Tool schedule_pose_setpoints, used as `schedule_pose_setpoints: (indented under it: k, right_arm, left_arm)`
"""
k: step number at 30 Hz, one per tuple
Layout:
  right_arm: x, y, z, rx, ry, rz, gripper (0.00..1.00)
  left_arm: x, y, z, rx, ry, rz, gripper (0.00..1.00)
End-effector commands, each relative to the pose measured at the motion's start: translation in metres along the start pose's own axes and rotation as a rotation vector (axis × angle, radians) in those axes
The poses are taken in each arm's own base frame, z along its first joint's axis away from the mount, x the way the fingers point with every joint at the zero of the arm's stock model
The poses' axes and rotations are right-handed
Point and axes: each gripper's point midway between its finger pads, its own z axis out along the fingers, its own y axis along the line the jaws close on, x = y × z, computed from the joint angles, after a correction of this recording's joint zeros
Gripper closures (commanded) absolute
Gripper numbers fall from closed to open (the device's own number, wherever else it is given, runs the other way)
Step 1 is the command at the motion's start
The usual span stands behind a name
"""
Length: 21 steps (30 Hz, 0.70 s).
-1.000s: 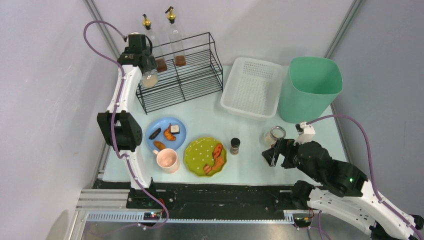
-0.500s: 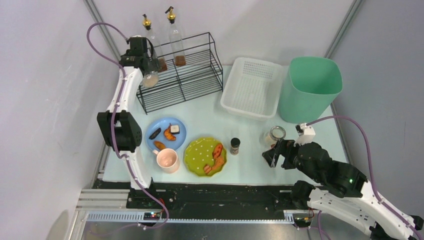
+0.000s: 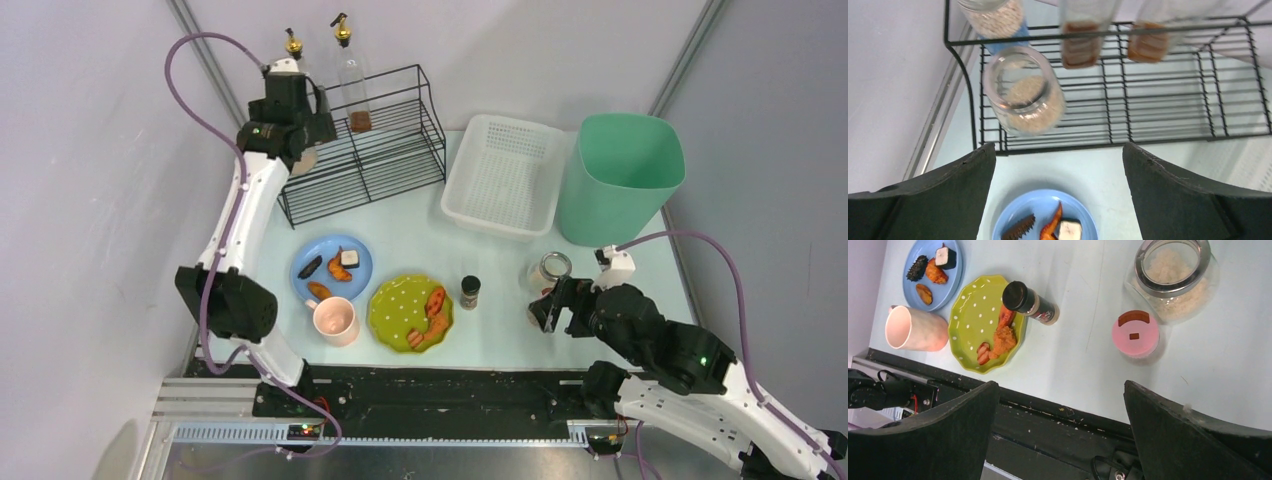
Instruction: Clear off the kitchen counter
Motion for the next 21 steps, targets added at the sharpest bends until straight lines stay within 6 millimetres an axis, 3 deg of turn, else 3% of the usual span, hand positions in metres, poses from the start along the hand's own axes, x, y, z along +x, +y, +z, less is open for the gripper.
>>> schedule_pose_setpoints:
  k: [1, 11, 18, 21]
  right_arm:
    - [-0.018, -0.004, -0.011, 0.039, -0.051, 0.032, 0.00]
    - [-0.018, -0.038, -0.009, 0.268, -0.057, 0.063, 0.00]
    - [-0.020, -0.043, -0.008, 0.315, -0.071, 0.116, 0.00]
    - [-0.021, -0.049, -0.013, 0.327, -0.090, 0.162, 0.00]
  left_arm:
    - [-0.010, -0.026, -0.051, 0.055, -0.084, 0.004, 0.00]
    - [0.037, -0.122, -0.107, 0.298, -0.051, 0.119, 0.00]
    - [0.081, -0.198, -0.153, 0.505, -0.001, 0.216, 0.00]
    - [0.098, -0.221, -0.171, 0.582, 0.026, 0.244, 0.00]
